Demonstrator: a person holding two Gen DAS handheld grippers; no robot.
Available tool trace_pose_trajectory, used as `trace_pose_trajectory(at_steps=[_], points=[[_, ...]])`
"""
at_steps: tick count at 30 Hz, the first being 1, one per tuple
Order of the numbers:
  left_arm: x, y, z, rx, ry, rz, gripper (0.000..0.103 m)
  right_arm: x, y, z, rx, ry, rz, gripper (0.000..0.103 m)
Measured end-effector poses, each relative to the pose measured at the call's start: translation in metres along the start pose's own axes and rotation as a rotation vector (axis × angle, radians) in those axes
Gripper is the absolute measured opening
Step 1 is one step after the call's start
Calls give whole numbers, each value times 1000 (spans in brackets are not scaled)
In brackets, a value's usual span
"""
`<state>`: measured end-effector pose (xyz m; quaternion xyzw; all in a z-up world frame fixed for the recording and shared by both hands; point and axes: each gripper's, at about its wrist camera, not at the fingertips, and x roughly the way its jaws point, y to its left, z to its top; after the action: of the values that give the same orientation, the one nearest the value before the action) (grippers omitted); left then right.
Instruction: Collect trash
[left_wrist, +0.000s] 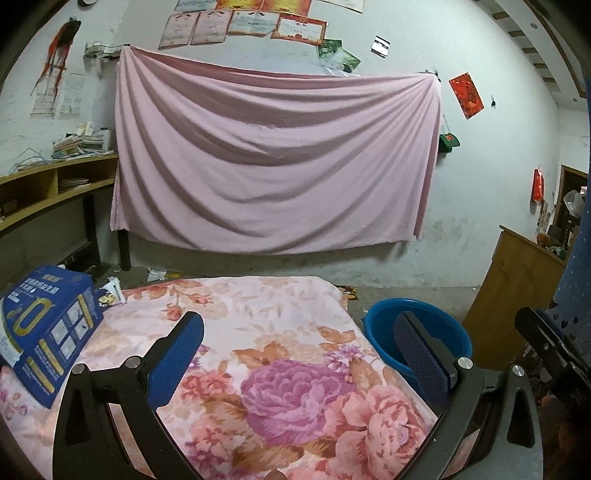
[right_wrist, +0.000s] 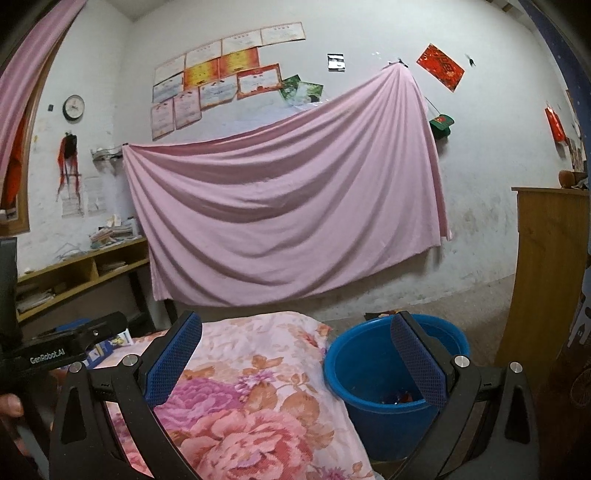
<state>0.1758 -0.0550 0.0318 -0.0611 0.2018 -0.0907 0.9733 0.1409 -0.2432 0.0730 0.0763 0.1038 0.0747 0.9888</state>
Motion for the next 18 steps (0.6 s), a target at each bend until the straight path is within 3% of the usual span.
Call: trace_pose_trajectory(at_steps=[18], points=[[-43, 17, -30, 4, -37, 65, 101, -27, 32, -13, -35, -6, 46, 103]])
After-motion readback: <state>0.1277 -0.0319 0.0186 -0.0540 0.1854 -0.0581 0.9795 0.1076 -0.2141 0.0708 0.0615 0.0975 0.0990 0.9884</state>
